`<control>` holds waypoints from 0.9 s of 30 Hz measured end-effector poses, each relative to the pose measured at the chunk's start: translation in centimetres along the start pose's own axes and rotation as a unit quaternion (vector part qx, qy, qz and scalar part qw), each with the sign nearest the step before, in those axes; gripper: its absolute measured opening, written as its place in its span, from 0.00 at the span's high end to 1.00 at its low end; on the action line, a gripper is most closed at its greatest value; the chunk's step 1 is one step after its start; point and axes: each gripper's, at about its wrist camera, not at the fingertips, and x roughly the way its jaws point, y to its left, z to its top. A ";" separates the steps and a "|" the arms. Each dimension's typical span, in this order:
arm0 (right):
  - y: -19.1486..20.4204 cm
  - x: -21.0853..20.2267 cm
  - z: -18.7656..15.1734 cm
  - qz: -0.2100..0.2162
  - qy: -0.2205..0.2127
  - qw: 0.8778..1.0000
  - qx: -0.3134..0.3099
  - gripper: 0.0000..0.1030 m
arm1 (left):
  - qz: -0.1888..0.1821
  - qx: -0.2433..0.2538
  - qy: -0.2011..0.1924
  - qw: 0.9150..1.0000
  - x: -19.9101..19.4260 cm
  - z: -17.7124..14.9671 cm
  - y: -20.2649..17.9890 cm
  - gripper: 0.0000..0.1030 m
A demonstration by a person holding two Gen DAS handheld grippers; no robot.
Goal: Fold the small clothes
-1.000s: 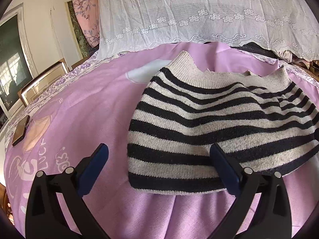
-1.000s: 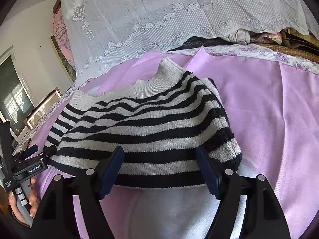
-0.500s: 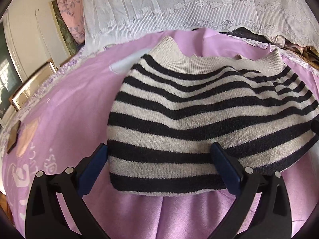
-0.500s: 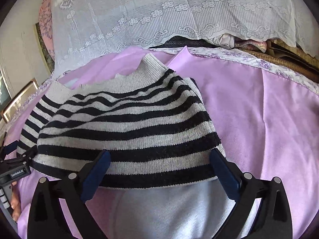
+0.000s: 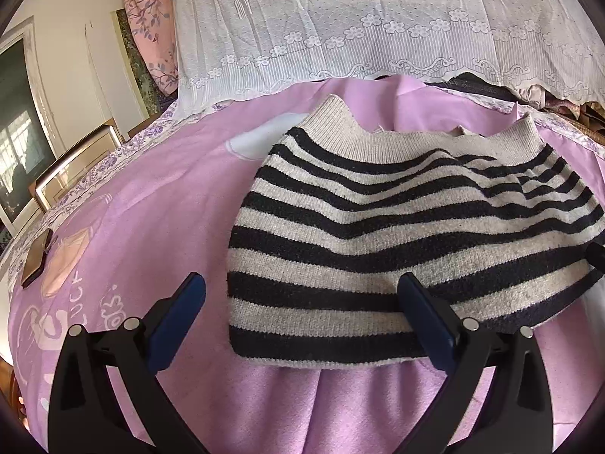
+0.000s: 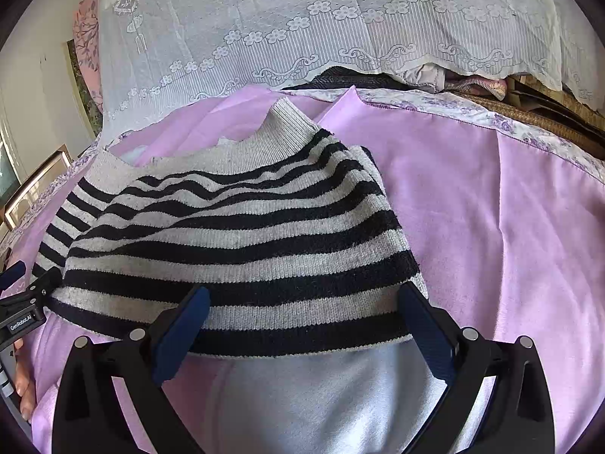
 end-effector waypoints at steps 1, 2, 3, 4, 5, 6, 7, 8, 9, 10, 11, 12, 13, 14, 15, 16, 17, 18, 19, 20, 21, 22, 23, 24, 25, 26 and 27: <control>0.0 0.0 0.0 0.000 0.000 1.000 0.000 0.03 | 0.003 -0.003 -0.001 1.000 -0.1 0.0 0.2 0.04; 0.0 0.0 0.0 0.001 0.000 1.000 0.000 0.03 | 0.005 -0.006 -0.002 1.000 -0.1 0.0 0.3 0.04; -0.1 0.0 0.0 0.001 0.000 1.000 0.001 0.03 | 0.009 -0.009 -0.003 1.000 -0.2 0.0 0.4 0.04; -0.1 0.0 0.0 0.002 0.000 1.000 0.001 0.03 | 0.012 -0.011 -0.004 1.000 -0.3 -0.1 0.5 0.04; -0.1 0.0 0.0 0.003 -0.001 1.000 0.002 0.03 | 0.016 -0.012 -0.006 1.000 -0.4 -0.1 0.6 0.04; -0.1 0.0 0.0 0.003 -0.001 1.000 0.002 0.03 | 0.021 -0.014 -0.008 1.000 -0.5 -0.1 0.7 0.04; -0.1 0.0 0.0 0.004 -0.001 1.000 0.003 0.03 | 0.025 -0.014 -0.010 1.000 -0.7 -0.1 0.7 0.04; -0.1 0.0 0.0 0.005 -0.001 1.000 0.004 0.03 | 0.030 -0.015 -0.012 0.999 -0.8 -0.1 0.8 0.04; -0.2 -0.1 0.0 0.006 -0.001 1.000 0.004 0.03 | 0.034 -0.015 -0.014 0.999 -1.0 -0.2 0.8 0.04; -0.2 0.0 0.0 0.006 -0.002 1.000 0.005 0.03 | 0.040 -0.015 -0.016 0.999 -1.1 -0.3 0.8 0.04; -0.2 -0.1 0.0 0.007 -0.002 1.000 0.005 0.03 | 0.045 -0.016 -0.018 0.999 -1.3 -0.4 0.9 0.04; -0.2 -0.1 -0.1 0.007 -0.002 1.000 0.006 0.03 | 0.050 -0.018 -0.020 0.998 -1.5 -0.4 0.9 0.04; -0.2 -0.1 -0.1 0.008 -0.002 1.000 0.006 0.03 | 0.054 -0.019 -0.022 0.998 -1.8 -0.5 1.1 0.04; -0.2 -0.1 -0.1 0.008 -0.002 1.000 0.007 0.03 | 0.059 -0.021 -0.023 0.998 -2.0 -0.6 1.2 0.04; -0.2 -0.1 -0.1 0.008 -0.002 1.000 0.007 0.03 | 0.065 -0.023 -0.024 0.997 -2.3 -0.7 1.3 0.04; -0.2 -0.1 -0.1 0.008 -0.002 1.000 0.007 0.03 | 0.071 -0.025 -0.026 0.997 -2.6 -0.8 1.3 0.04; -0.2 -0.1 -0.1 0.008 -0.002 1.000 0.007 0.03 | 0.079 -0.025 -0.027 0.996 -2.9 -0.9 1.4 0.04; -0.2 -0.1 -0.1 0.009 -0.002 1.000 0.008 0.03 | 0.088 -0.023 -0.029 0.995 -3.3 -0.9 1.3 0.04; -0.2 -0.2 -0.1 0.010 -0.003 1.000 0.009 0.03 | 0.096 -0.019 -0.032 0.995 -3.7 -0.7 1.0 0.04; -0.3 -0.2 -0.1 0.013 -0.003 1.000 0.011 0.03 | 0.103 -0.013 -0.036 0.994 -4.2 -0.5 0.7 0.04; -0.4 -0.2 -0.1 0.015 -0.004 1.000 0.013 0.03 | 0.108 -0.006 -0.043 0.993 -4.8 -0.4 0.2 0.04; -0.4 -0.2 -0.1 0.018 -0.005 1.000 0.015 0.03 | 0.109 0.002 -0.050 0.993 -5.5 -0.1 -0.4 0.04; -0.5 -0.3 -0.1 0.020 -0.005 1.000 0.017 0.03 | 0.110 0.013 -0.058 0.992 -6.2 0.1 -1.1 0.04; -0.6 -0.3 -0.1 0.022 -0.006 1.000 0.018 0.03 | 0.111 0.026 -0.067 0.991 -6.9 0.5 -2.1 0.04; -0.6 -0.3 -0.1 0.023 -0.006 1.000 0.019 0.03 | 0.114 0.037 -0.075 0.990 -7.6 0.9 -3.0 0.04; -0.6 -0.3 -0.1 0.024 -0.006 1.000 0.020 0.03 | 0.115 0.046 -0.082 0.989 -8.2 1.4 -3.9 0.04; -0.6 -0.3 -0.1 0.025 -0.006 0.999 0.020 0.03 | 0.113 0.052 -0.089 0.988 -8.9 1.9 -4.9 0.04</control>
